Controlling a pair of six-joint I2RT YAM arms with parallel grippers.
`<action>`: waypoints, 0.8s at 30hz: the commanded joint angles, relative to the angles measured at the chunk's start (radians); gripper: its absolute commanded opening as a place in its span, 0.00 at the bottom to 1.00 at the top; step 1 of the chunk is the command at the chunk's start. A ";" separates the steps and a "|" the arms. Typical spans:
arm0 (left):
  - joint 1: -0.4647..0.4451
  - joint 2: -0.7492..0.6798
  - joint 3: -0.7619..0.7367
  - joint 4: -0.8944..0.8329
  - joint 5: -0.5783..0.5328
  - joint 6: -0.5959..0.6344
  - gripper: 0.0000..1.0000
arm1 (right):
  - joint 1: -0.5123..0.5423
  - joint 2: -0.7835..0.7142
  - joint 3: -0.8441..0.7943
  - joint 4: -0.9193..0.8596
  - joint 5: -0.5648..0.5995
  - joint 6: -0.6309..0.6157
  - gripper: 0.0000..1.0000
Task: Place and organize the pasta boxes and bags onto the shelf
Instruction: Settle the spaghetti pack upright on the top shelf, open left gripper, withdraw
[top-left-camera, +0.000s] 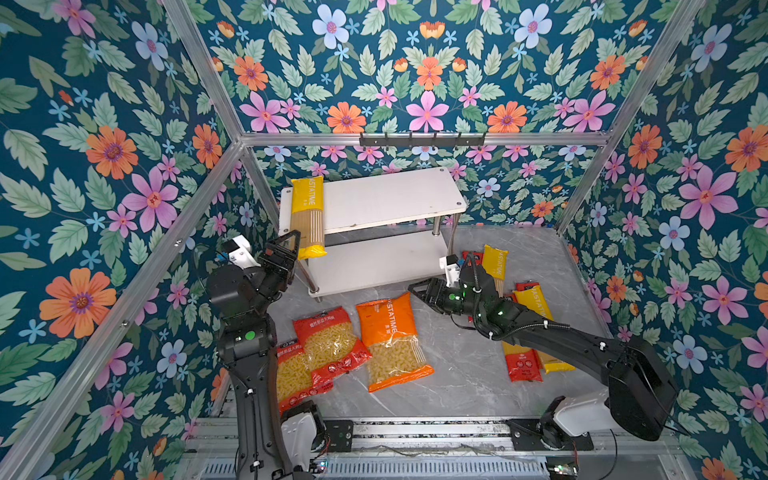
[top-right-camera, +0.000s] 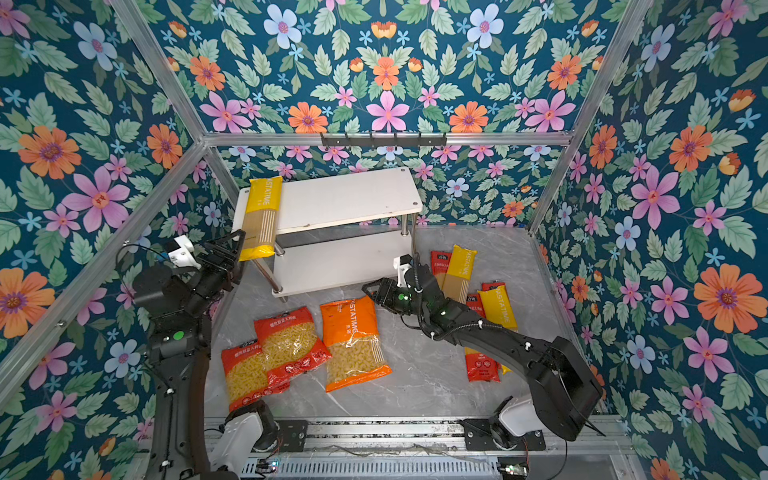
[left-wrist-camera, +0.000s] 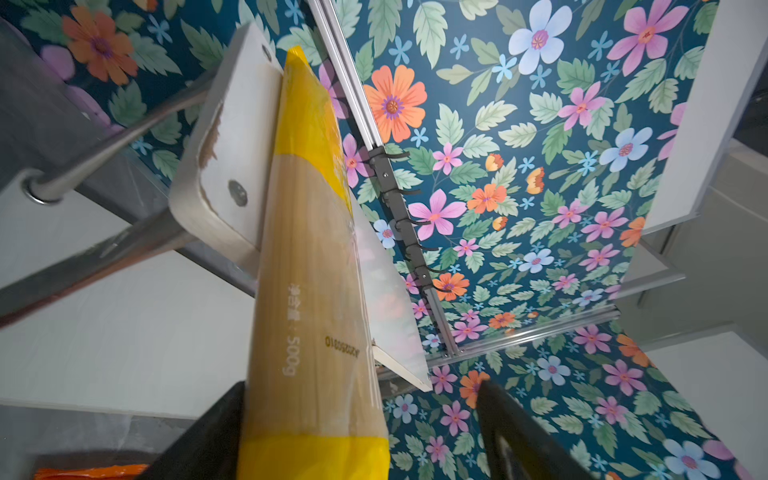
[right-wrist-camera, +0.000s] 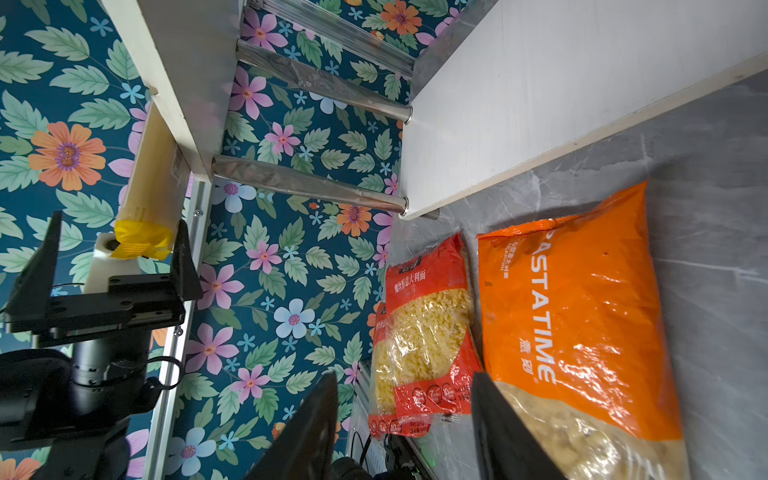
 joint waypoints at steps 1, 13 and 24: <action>0.065 0.014 0.118 -0.305 -0.083 0.210 0.88 | 0.011 -0.031 -0.006 -0.017 0.030 -0.001 0.52; 0.049 0.040 0.345 -0.391 -0.102 0.356 0.88 | 0.001 -0.118 -0.024 -0.147 0.095 -0.114 0.45; -0.001 0.004 0.050 -0.138 0.070 0.076 0.92 | 0.016 -0.072 0.010 -0.146 0.094 -0.112 0.43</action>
